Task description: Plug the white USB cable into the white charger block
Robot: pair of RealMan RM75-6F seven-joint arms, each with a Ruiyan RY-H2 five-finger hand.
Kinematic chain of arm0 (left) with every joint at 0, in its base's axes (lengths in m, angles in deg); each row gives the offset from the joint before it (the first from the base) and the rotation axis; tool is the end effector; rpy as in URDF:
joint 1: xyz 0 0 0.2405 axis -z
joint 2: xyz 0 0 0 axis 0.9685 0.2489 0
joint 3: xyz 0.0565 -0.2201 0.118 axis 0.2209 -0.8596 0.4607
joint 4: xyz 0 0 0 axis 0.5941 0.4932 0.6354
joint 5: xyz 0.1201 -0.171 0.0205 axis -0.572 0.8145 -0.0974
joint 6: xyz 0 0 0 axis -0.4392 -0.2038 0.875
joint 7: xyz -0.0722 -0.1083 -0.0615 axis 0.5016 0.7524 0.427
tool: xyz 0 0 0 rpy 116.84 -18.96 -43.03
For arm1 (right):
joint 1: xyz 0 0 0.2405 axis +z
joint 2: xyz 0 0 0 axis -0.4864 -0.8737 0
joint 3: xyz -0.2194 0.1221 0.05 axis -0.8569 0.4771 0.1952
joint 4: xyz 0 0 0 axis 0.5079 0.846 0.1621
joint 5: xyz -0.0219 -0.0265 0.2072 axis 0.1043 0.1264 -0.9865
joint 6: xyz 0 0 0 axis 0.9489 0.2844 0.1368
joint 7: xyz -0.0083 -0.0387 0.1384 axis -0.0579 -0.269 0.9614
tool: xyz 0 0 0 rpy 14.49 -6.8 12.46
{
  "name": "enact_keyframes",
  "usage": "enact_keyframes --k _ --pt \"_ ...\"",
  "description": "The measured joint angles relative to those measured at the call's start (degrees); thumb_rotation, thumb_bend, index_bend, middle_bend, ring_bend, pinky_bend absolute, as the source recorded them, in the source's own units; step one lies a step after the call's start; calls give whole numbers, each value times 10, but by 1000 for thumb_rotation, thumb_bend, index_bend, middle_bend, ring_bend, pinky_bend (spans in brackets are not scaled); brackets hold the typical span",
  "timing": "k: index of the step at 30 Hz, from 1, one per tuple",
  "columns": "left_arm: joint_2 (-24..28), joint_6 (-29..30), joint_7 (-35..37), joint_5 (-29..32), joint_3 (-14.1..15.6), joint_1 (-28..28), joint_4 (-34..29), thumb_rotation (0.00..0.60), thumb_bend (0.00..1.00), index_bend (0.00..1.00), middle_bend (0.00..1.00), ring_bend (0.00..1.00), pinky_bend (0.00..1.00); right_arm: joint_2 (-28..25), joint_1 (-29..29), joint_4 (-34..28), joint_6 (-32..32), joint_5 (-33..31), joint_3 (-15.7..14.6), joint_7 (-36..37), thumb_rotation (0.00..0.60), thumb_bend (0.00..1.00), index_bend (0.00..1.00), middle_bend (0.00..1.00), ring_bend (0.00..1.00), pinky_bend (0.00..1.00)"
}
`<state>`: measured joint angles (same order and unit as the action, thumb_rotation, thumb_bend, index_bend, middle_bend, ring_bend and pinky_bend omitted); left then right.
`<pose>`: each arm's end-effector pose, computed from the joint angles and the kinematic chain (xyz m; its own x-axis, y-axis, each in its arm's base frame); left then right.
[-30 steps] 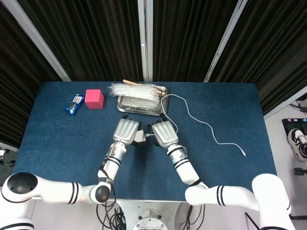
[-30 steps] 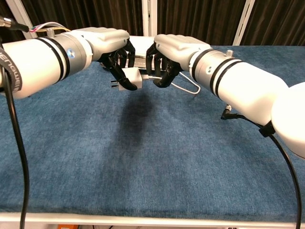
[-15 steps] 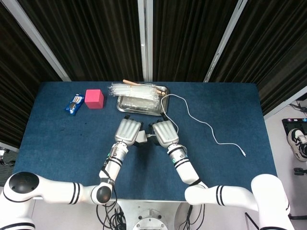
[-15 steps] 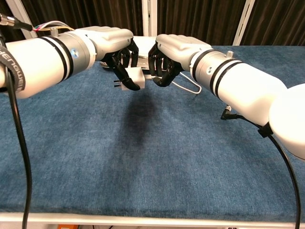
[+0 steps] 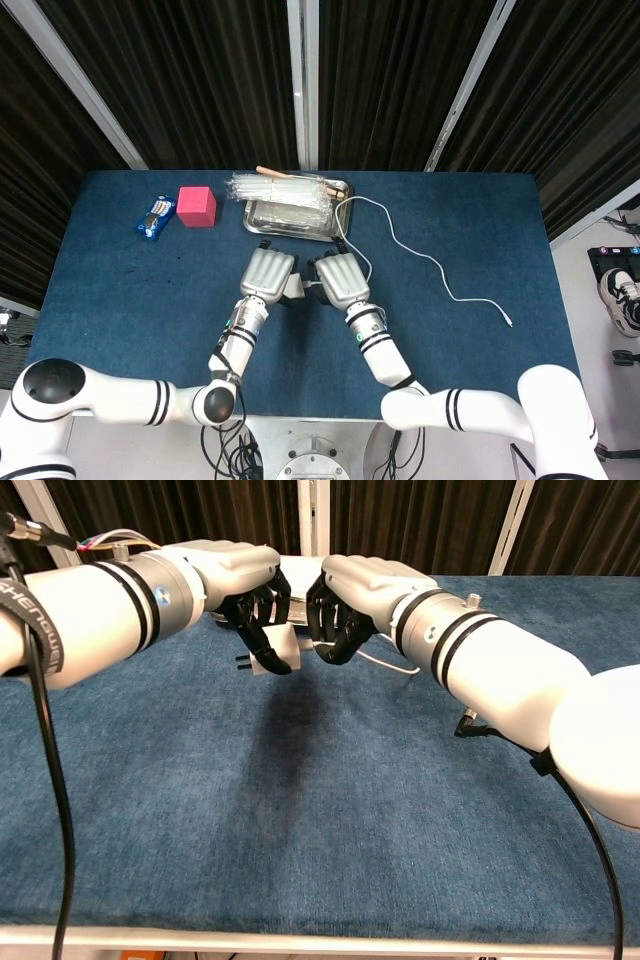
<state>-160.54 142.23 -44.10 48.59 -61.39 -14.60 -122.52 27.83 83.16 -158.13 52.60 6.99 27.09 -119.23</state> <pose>-0.0355 0.3471 -0.0467 0.5392 0.2474 0.8050 0.8318 -0.3057 -0.4633 -0.0403 -0.3450 -0.0808 0.3473 -0.2418 0.9060 -0.8987 -0.3619 0.2479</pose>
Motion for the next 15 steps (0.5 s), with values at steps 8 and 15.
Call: enact_keyframes --k 8,15 --pt "4 0 7 -4 2 -5 -1 481 200 523 524 406 184 -2 -4 -1 2 2 -1 0 600 340 493 463 319 67" --pt "16 -7 32 -36 20 -22 1 484 199 508 501 394 168 -40 -22 -32 7 6 -7 2 600 285 107 262 164 22"
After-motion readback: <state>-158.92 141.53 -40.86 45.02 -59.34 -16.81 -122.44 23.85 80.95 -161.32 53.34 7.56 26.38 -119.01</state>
